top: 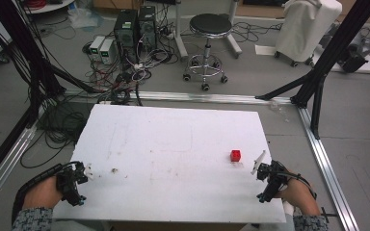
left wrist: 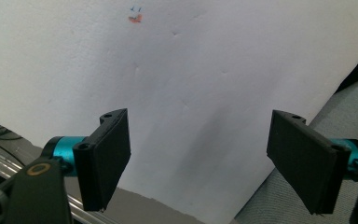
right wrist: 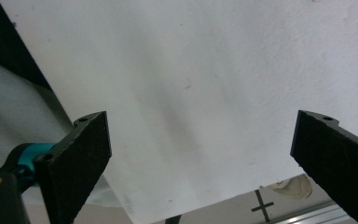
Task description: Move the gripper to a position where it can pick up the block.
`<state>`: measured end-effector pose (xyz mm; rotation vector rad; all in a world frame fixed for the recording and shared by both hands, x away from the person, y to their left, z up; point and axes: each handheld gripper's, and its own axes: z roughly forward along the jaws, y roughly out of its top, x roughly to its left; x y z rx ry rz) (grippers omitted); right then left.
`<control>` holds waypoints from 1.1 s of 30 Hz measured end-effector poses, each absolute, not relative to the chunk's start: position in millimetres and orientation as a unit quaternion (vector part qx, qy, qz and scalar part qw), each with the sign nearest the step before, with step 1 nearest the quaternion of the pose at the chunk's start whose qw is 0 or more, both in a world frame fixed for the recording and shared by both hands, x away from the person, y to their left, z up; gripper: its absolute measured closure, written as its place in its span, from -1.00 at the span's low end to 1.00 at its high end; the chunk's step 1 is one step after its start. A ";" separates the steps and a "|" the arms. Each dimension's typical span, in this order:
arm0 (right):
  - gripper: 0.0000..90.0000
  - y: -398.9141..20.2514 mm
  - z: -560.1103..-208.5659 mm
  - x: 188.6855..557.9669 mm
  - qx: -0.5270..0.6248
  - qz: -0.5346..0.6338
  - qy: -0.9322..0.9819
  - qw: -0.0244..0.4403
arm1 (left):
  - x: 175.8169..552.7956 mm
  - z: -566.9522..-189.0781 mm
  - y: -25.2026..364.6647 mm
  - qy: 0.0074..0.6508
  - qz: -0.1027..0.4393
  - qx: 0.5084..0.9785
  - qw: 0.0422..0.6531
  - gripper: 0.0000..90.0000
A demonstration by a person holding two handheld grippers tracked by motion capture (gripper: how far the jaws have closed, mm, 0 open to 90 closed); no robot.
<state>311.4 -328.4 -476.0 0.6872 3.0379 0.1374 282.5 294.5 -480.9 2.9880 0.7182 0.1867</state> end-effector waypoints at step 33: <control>-0.90 -344.7 -450.9 374.4 0.125 0.010 0.992 0.008 | 283.2 -483.7 294.4 0.231 0.067 0.970 0.023 -0.51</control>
